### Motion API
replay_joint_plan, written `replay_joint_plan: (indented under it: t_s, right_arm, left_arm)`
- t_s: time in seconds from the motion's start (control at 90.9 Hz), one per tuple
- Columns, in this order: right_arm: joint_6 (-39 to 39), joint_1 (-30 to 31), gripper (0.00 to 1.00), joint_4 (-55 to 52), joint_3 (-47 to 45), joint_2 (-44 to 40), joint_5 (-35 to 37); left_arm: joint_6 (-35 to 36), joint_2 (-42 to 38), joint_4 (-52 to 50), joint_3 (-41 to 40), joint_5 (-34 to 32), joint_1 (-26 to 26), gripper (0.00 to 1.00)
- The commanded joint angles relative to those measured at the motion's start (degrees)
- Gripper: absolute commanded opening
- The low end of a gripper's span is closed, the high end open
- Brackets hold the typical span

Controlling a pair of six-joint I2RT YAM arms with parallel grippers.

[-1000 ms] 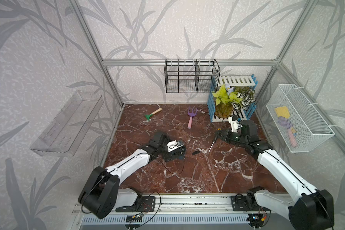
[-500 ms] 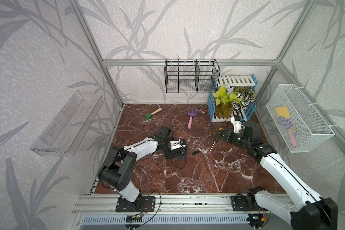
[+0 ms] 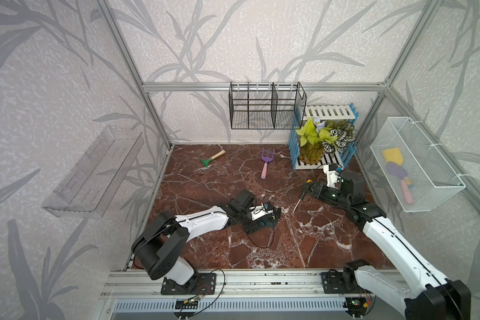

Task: Remove the battery from the alarm
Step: Move the alarm to the center of the board, then adjust the screwdriver.

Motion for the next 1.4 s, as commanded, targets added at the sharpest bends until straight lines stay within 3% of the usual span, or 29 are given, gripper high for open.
replay_joint_plan:
  t_s: [0.0, 0.187, 0.308, 0.385, 0.506, 0.605, 0.781, 1.045, 1.221, 1.386]
  right_arm:
    - [-0.6, -0.3, 0.13, 4.5, 0.2, 0.4, -0.1]
    - [-1.0, -0.3, 0.13, 10.4, -0.6, 0.8, -4.4]
    - [-1.4, -0.4, 0.00, 15.9, -1.4, 0.4, -8.7]
    - [0.7, -0.4, 0.00, 22.5, -2.8, 0.7, -11.9]
    - [6.4, 0.1, 0.00, 35.4, -4.5, 2.8, -15.1]
    - [8.3, 1.7, 0.00, 39.7, -3.9, 4.3, -16.0]
    - [6.0, 4.8, 0.00, 38.2, -1.9, 5.2, -15.2]
    - [-1.2, 9.9, 0.00, 30.9, -0.1, 3.9, -10.3]
    - [-1.6, 11.9, 0.00, 31.8, -0.1, 3.7, -9.2]
    - [-2.0, 12.8, 0.00, 32.0, -0.1, 2.9, -8.5]
  left_arm:
    - [-10.8, -2.2, 1.3, -1.0, -7.2, -4.0, 0.83]
    - [-15.8, -8.0, -0.7, 0.4, -8.6, -4.5, 0.87]
    - [-19.3, -19.6, 2.1, -2.7, -6.9, -2.7, 0.93]
    - [-26.0, -29.0, 9.5, -7.1, -6.8, -0.8, 1.00]
    - [-38.9, -38.2, 33.1, -16.0, 6.7, 6.5, 1.00]
    - [-48.7, -35.0, 46.3, -17.7, 14.1, 9.5, 1.00]
    - [-52.1, -24.6, 45.3, -10.7, 23.3, 9.7, 0.99]
    - [-47.2, -15.1, 43.4, -5.5, 33.8, 9.2, 0.96]
    - [-49.5, -8.4, 44.8, -0.1, 42.1, 8.5, 0.75]
    - [-48.8, -5.9, 43.8, 2.4, 44.1, 8.0, 0.57]
